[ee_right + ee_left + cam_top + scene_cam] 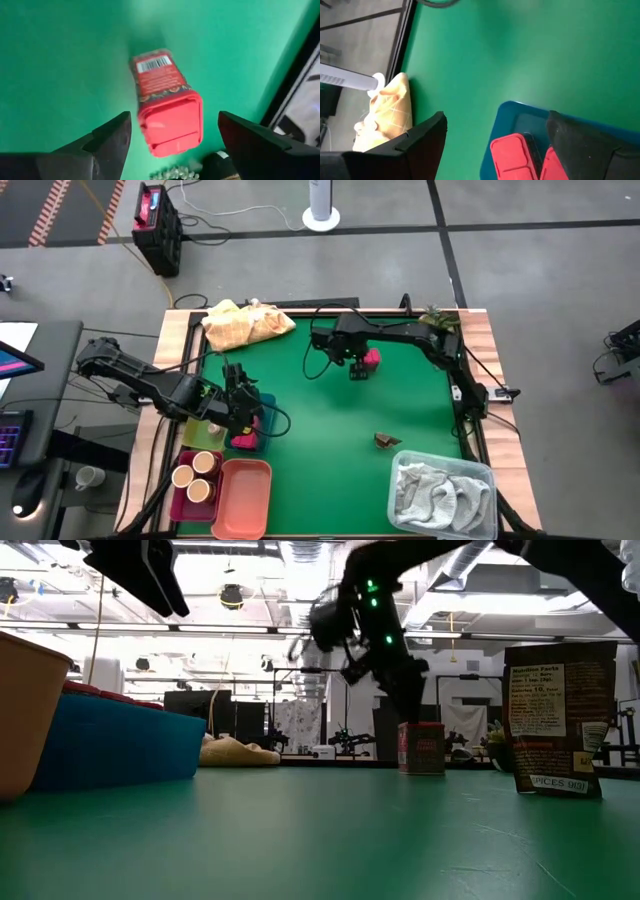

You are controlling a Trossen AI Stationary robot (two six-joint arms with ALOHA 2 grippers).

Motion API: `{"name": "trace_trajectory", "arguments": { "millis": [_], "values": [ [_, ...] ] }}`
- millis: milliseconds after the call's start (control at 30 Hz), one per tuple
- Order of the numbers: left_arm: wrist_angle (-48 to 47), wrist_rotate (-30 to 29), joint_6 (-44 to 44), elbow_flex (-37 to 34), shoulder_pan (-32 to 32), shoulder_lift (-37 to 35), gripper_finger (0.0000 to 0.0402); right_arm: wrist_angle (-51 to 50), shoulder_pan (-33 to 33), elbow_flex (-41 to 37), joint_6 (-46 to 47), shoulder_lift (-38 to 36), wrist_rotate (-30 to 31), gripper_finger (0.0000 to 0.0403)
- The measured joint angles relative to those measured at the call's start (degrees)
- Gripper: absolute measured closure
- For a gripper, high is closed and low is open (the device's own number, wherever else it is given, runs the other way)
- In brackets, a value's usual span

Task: Sort spices by type
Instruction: Put the red seasoning can into the blue bin

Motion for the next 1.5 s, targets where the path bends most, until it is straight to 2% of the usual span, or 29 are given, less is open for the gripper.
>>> {"name": "trace_trajectory", "arguments": {
  "millis": [167, 300, 400, 600, 867, 1000, 1233, 1333, 1500],
  "values": [
    [0.00, 0.00, 0.00, 0.00, 0.00, 0.00, 0.0075, 0.89, -0.55, -4.80, 0.03, 0.04, 3.36, 0.0072],
    [0.02, 0.00, 0.01, 0.00, 0.00, 0.00, 0.0075, 3.47, -0.56, -7.96, -0.17, 0.04, 3.45, 0.0076],
    [0.02, -0.02, -0.22, 0.00, 0.00, 0.01, 0.0075, 4.42, -0.56, -9.51, -0.85, 0.04, 3.50, 0.0096],
    [0.02, -0.02, -0.32, 0.00, 0.00, 0.02, 0.0075, 5.34, 0.60, -9.42, -0.35, 0.02, 3.58, 0.0166],
    [-3.98, -0.07, 0.36, 0.00, 0.00, -0.78, 0.0075, 6.20, 4.05, -8.54, 0.25, -0.77, 3.31, 0.0168],
    [-5.86, -0.05, -1.54, 0.00, 0.00, -2.21, 0.0075, 8.11, 6.51, -5.72, 0.53, -3.43, 1.96, 0.0168],
    [-7.61, 2.88, -9.79, 0.00, -1.64, -3.98, 0.0075, 20.84, 10.50, -3.80, -0.23, -8.24, -9.84, 0.0165],
    [-4.16, 1.83, -10.75, 0.00, -3.20, -3.59, 0.0075, 25.97, 12.50, -3.80, -1.55, -8.81, -10.87, 0.0165],
    [7.59, 1.42, -7.90, 0.00, -3.61, -0.87, 0.0075, 33.48, 15.36, -3.80, -2.33, -9.00, -10.91, 0.0165]
  ]
}}
